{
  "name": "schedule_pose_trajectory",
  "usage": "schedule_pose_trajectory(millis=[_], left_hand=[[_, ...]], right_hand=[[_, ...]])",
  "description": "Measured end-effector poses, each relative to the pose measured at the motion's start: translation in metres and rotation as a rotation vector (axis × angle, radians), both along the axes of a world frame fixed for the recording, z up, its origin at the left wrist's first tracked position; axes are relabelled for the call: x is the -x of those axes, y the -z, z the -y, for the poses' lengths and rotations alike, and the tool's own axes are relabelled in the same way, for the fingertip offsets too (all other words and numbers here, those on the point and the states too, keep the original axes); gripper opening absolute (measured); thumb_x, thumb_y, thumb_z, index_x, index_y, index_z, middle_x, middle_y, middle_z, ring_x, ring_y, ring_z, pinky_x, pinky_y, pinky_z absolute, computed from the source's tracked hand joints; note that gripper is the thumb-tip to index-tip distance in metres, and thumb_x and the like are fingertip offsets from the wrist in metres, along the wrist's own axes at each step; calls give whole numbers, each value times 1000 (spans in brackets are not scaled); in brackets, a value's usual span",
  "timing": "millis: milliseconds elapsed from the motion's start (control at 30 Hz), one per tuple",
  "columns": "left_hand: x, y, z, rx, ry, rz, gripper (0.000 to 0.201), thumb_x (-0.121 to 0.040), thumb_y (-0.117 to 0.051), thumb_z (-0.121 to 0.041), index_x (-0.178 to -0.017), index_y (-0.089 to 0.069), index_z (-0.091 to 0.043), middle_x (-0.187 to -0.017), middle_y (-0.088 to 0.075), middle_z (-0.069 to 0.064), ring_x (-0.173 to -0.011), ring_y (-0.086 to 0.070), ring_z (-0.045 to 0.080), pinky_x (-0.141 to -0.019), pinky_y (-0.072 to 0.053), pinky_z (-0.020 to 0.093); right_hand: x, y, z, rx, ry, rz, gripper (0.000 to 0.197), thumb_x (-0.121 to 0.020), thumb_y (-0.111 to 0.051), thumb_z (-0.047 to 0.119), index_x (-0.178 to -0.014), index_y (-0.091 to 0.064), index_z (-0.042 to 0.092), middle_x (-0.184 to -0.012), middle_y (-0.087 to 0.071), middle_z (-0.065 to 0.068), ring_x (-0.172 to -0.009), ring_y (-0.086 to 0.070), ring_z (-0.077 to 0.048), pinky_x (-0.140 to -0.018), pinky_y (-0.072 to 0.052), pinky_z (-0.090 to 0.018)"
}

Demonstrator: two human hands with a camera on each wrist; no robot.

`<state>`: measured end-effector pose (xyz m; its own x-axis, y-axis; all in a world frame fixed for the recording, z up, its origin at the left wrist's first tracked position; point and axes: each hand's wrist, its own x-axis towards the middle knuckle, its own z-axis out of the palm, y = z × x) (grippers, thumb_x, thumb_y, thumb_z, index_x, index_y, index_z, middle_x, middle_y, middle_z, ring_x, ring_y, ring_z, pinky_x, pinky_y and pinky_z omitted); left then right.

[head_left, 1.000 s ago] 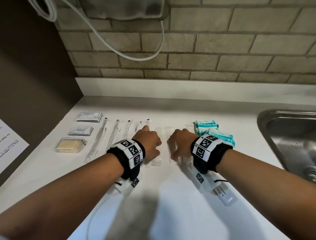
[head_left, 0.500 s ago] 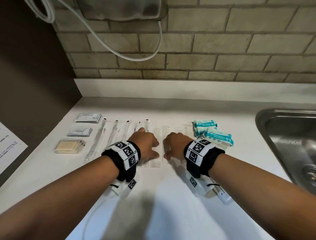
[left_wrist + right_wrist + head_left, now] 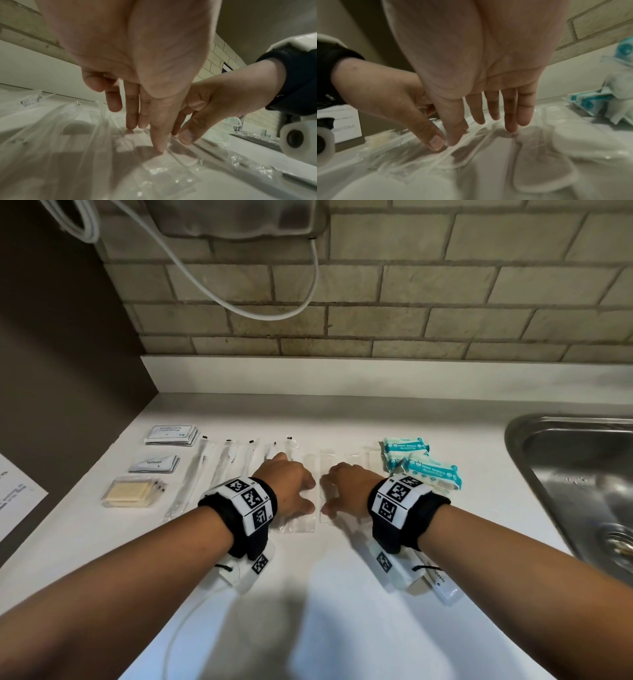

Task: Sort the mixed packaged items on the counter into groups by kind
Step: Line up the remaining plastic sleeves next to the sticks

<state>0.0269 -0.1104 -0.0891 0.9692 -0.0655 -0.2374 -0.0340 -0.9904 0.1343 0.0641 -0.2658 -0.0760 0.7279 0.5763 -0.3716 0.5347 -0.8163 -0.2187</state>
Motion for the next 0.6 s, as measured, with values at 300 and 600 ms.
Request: schedule_pose_trajectory(millis=[300,600], left_hand=[[-18,-9,34,139,-8,107,49,-84,-63,-45,-129,-57,-27,-121,-63,-6,-121,-40,21,-94,-39,35],[-9,8,67,-144,243,1,69,-87,-40,-65,-146,-34,-30,-155,-31,-9,-123,-32,26,-100,-27,40]], right_hand=[[-8,-17,42,58,86,72,25,-91,-56,20,-110,-65,8,-113,-65,-8,-105,-62,-26,-91,-53,-36],[-1,-4,60,115,37,37,24,-82,-68,21,-105,-71,13,-106,-67,-3,-100,-64,-20,-92,-53,-34]])
